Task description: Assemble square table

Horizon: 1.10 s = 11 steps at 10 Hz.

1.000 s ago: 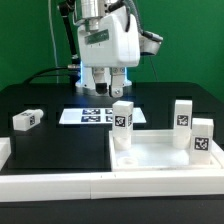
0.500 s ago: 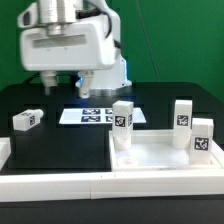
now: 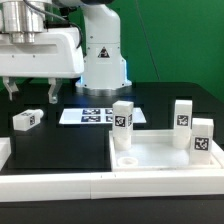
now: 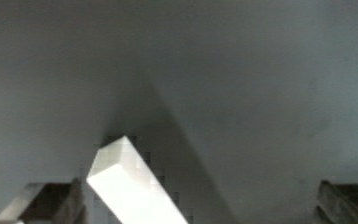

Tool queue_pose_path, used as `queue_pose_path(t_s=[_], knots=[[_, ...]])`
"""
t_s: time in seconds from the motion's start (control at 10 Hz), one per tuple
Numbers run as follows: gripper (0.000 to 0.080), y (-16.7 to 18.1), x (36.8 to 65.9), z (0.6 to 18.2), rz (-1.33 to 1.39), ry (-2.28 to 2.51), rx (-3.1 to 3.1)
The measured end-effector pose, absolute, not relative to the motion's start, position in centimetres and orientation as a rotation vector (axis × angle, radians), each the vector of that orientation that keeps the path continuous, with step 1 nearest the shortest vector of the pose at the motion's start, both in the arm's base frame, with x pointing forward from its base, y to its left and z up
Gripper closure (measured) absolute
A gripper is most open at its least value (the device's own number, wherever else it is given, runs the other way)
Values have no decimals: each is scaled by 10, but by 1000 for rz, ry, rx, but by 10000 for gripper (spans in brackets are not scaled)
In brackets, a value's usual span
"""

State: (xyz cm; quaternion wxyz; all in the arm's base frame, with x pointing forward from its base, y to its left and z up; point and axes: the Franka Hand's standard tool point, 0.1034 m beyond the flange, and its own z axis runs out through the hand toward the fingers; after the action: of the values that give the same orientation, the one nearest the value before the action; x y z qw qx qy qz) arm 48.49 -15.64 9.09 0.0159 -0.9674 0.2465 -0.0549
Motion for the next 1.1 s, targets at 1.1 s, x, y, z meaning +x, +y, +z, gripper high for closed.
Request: queue_pose_path(t_s=[1.1], knots=[[151,-218,385,42,974,634,-2599]])
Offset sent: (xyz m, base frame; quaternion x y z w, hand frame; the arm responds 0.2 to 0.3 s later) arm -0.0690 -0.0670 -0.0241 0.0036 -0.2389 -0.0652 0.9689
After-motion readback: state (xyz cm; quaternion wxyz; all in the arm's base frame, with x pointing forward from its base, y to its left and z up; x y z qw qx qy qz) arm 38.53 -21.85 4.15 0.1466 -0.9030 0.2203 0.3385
